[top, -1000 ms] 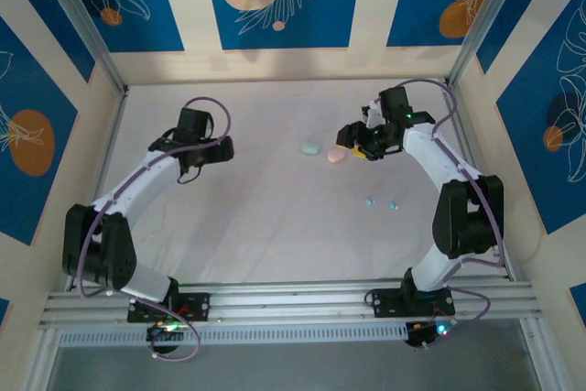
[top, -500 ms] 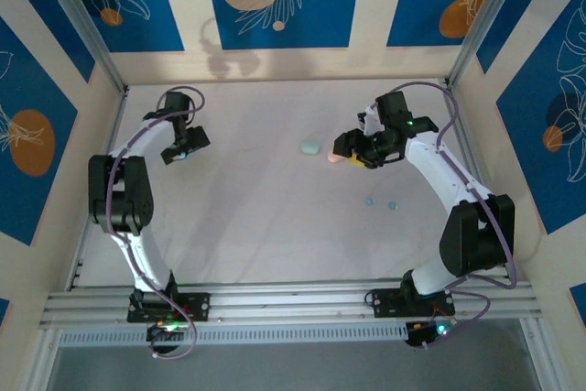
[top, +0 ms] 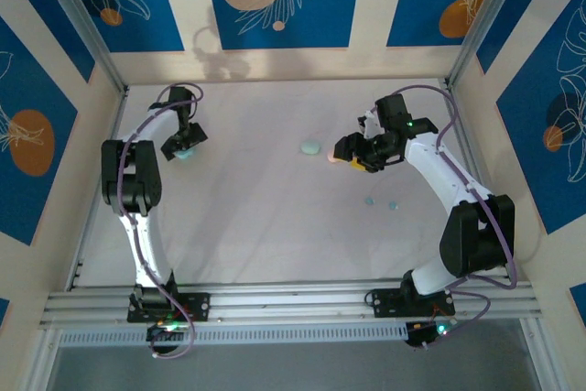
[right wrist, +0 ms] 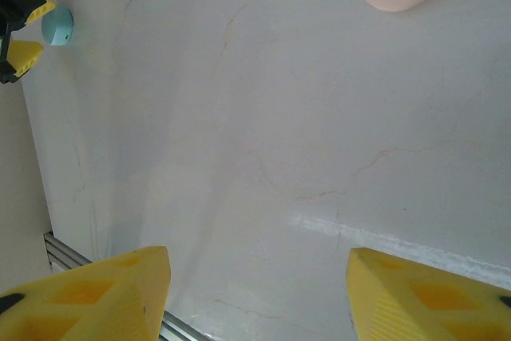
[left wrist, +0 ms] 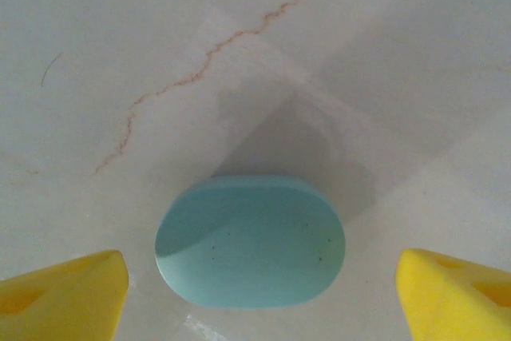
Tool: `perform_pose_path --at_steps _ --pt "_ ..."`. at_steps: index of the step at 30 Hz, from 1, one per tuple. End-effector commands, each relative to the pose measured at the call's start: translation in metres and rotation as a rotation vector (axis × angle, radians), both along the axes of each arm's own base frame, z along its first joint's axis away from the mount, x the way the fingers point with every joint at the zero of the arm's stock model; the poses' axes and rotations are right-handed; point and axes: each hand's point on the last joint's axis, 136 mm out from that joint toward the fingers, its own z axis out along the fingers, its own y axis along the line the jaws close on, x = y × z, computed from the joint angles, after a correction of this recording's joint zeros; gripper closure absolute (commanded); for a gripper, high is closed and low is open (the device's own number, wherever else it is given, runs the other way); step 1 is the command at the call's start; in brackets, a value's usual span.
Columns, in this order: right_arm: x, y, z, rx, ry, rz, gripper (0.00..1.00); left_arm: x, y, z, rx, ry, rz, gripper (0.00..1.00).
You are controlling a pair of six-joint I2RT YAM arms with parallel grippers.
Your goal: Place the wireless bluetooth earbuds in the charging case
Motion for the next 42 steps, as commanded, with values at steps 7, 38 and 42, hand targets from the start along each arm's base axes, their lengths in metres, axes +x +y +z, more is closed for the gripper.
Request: perform_pose_path --at_steps 7,38,42 --pt "-0.01 0.001 0.004 0.01 0.021 0.004 0.4 0.001 0.011 -0.012 0.02 0.051 0.035 0.19" --pt "-0.014 0.003 0.005 0.032 0.035 0.006 0.4 0.005 0.004 -0.013 0.028 0.048 -0.118 0.41" --pt "-0.012 0.004 0.004 0.045 0.04 0.002 0.4 -0.006 -0.017 -0.007 0.013 0.039 -0.197 0.41"
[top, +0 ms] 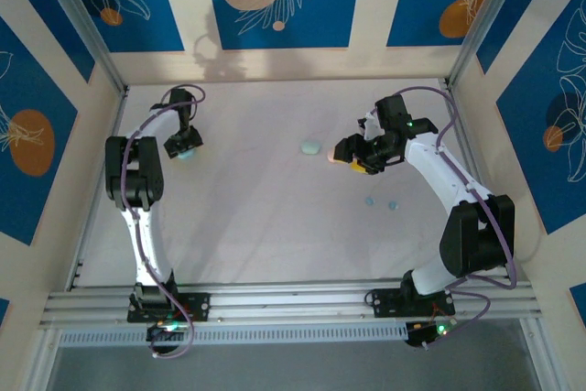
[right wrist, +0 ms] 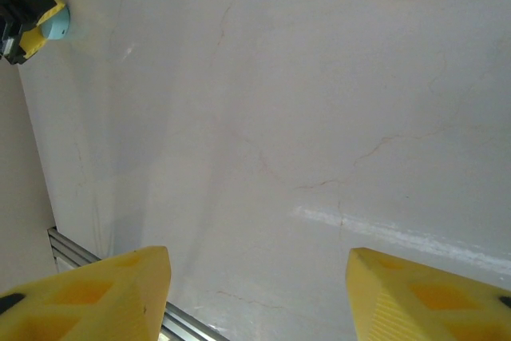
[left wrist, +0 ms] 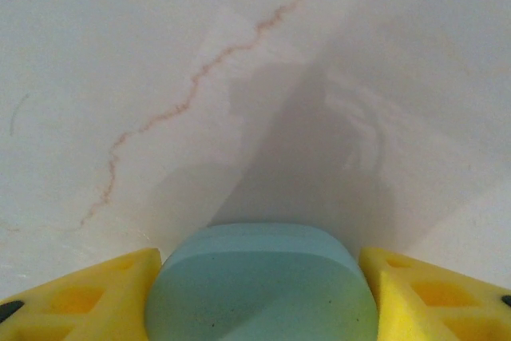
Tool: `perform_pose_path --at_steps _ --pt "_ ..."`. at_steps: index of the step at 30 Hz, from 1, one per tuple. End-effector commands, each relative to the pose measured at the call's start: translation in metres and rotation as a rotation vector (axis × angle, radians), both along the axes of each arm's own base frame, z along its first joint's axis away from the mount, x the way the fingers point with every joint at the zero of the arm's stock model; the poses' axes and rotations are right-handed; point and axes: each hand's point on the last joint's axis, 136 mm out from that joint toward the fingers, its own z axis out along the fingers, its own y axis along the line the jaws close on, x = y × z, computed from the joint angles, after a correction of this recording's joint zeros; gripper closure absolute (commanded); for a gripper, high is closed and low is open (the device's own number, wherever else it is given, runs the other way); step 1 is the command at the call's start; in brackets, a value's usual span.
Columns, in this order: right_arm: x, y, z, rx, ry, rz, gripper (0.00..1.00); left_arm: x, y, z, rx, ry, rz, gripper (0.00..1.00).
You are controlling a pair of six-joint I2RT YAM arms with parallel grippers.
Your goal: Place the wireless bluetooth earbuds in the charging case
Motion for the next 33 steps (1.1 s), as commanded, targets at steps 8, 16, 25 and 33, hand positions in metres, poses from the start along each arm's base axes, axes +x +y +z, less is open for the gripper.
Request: perform_pose_path --at_steps 8,16,25,33 --pt "0.0 -0.005 0.006 0.065 0.01 -0.044 0.4 -0.046 -0.108 0.006 -0.055 0.016 -0.383 0.41" --pt "-0.003 -0.028 0.012 0.072 -0.013 -0.107 0.4 -0.095 -0.204 -0.007 -0.077 0.079 -0.763 0.41" --pt "-0.005 -0.055 0.021 0.108 -0.04 -0.19 0.4 -0.148 -0.245 -0.011 -0.058 0.088 -1.002 0.41" --pt "-0.007 -0.067 0.031 0.118 -0.066 -0.22 0.4 -0.174 -0.283 -0.003 0.02 0.028 -1.263 0.4"
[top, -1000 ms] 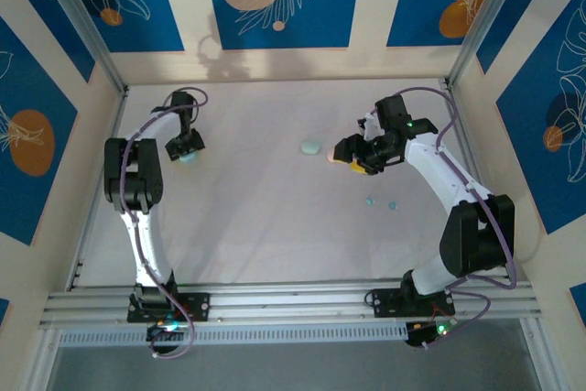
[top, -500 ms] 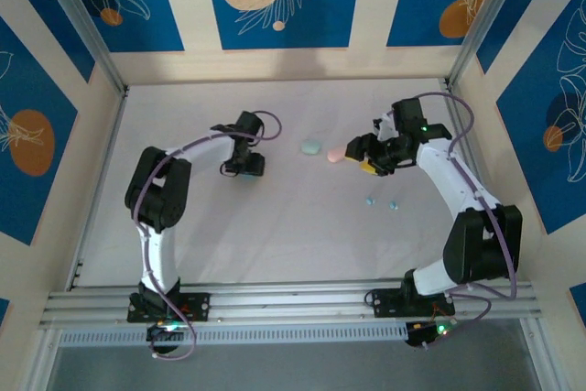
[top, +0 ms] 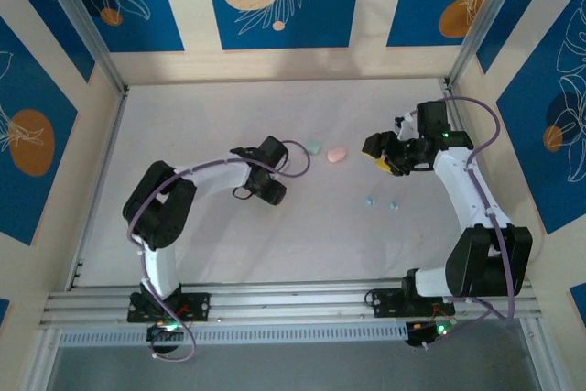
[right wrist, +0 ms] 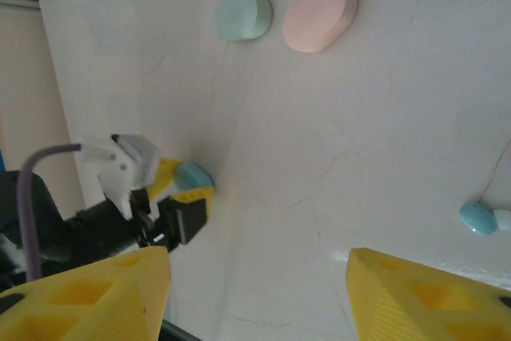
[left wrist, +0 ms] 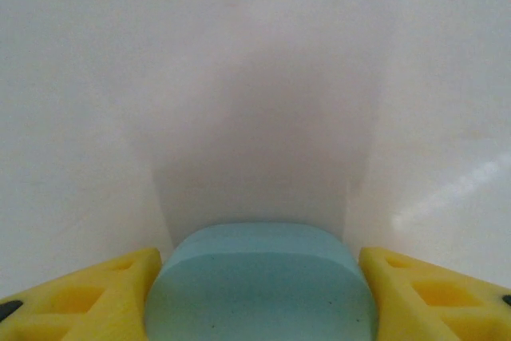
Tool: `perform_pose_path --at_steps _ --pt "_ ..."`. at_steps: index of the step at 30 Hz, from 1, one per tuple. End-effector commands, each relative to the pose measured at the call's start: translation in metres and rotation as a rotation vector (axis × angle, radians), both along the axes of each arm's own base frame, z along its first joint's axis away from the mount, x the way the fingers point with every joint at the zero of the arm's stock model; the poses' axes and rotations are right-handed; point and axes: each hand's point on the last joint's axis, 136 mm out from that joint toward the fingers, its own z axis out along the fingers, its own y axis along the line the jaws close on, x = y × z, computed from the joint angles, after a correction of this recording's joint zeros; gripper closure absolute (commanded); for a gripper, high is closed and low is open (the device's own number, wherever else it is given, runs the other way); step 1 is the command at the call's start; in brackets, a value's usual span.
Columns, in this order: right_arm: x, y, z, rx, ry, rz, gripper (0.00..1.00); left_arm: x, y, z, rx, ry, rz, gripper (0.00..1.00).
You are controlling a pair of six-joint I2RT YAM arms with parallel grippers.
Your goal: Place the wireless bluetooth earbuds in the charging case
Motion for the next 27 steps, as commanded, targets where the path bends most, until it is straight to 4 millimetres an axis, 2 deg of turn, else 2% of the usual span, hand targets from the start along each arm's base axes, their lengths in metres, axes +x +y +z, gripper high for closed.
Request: perform_pose_path --at_steps 1,7,11,14,21,24,27 --pt "-0.008 -0.002 0.009 0.032 -0.013 -0.004 0.4 -0.021 -0.017 0.0 0.007 -0.005 -0.161 0.39" --pt "-0.008 -0.007 0.009 0.043 -0.009 -0.021 0.4 -0.047 -0.046 -0.008 0.033 -0.009 -0.354 0.39" --pt "-0.008 -0.008 0.009 0.047 -0.007 -0.027 0.4 -0.063 -0.054 -0.008 0.048 -0.016 -0.44 0.33" --pt "-0.008 -0.008 0.009 0.05 -0.008 -0.03 0.4 -0.063 -0.054 0.002 0.022 -0.046 -0.427 0.26" --pt "-0.007 -0.008 0.011 0.058 -0.012 -0.027 0.4 -0.038 -0.045 0.051 -0.044 -0.159 -0.111 0.06" --pt "-0.007 -0.008 0.011 0.059 -0.013 -0.027 0.4 -0.042 -0.046 0.066 -0.114 -0.103 0.056 0.01" --pt "-0.008 -0.007 0.009 0.065 -0.01 -0.024 0.4 -0.049 -0.044 0.068 -0.176 -0.017 0.272 0.0"
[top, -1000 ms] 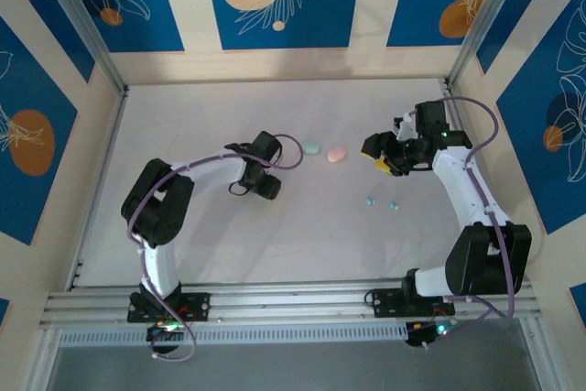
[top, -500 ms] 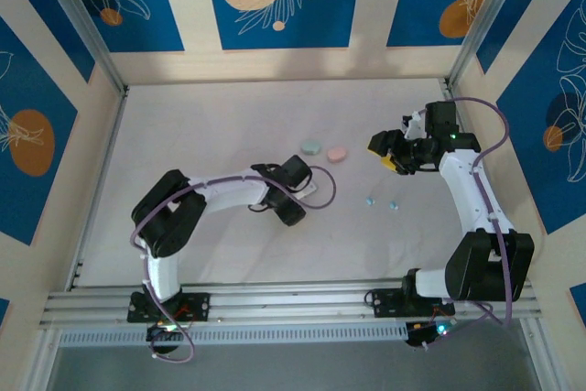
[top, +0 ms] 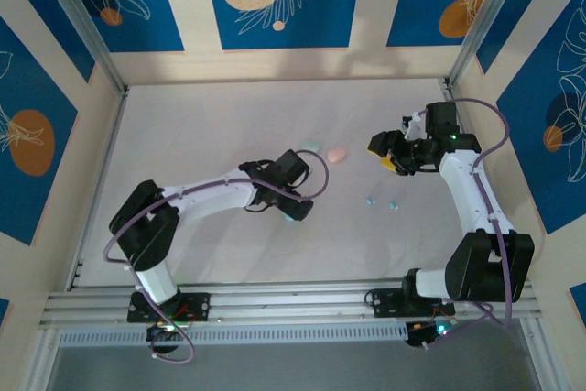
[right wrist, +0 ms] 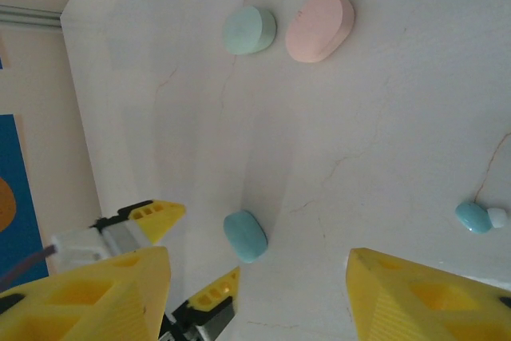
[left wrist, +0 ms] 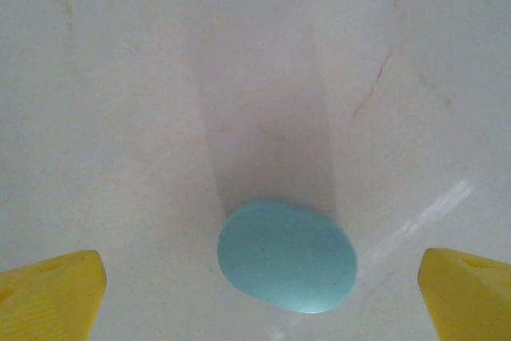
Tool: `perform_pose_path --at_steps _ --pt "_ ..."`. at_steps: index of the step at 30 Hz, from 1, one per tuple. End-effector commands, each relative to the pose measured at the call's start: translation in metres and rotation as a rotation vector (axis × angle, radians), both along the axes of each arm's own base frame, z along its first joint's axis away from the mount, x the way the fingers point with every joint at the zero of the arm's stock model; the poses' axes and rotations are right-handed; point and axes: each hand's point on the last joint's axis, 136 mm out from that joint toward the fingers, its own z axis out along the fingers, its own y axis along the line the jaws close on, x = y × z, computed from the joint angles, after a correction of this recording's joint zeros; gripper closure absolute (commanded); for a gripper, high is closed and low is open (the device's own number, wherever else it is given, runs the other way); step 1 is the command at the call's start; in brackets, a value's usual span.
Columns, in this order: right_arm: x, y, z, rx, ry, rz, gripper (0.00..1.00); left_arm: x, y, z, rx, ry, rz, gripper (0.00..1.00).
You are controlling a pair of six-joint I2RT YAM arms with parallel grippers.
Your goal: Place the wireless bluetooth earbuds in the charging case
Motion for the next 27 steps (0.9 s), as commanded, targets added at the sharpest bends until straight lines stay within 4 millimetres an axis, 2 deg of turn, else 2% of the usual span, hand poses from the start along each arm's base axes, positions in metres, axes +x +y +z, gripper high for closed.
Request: perform_pose_path --at_steps 1,3,9,21,27 --pt "-0.006 0.004 0.0 0.034 0.005 0.01 0.4 -0.009 0.01 0.008 -0.089 0.134 0.33 0.01" --pt "-0.006 0.004 -0.002 0.039 0.009 0.011 0.4 -0.012 0.018 -0.002 -0.083 0.185 0.484 0.04" --pt "-0.004 0.007 -0.004 0.058 0.011 0.021 0.4 -0.018 0.029 -0.022 -0.055 0.227 0.705 0.07" --pt "-0.001 0.009 -0.012 0.074 0.032 0.026 0.4 -0.02 0.008 -0.05 -0.029 0.281 0.718 0.19" --pt "0.001 0.009 -0.014 0.081 0.039 0.028 0.4 -0.023 0.011 -0.069 0.019 0.294 0.7 0.34"
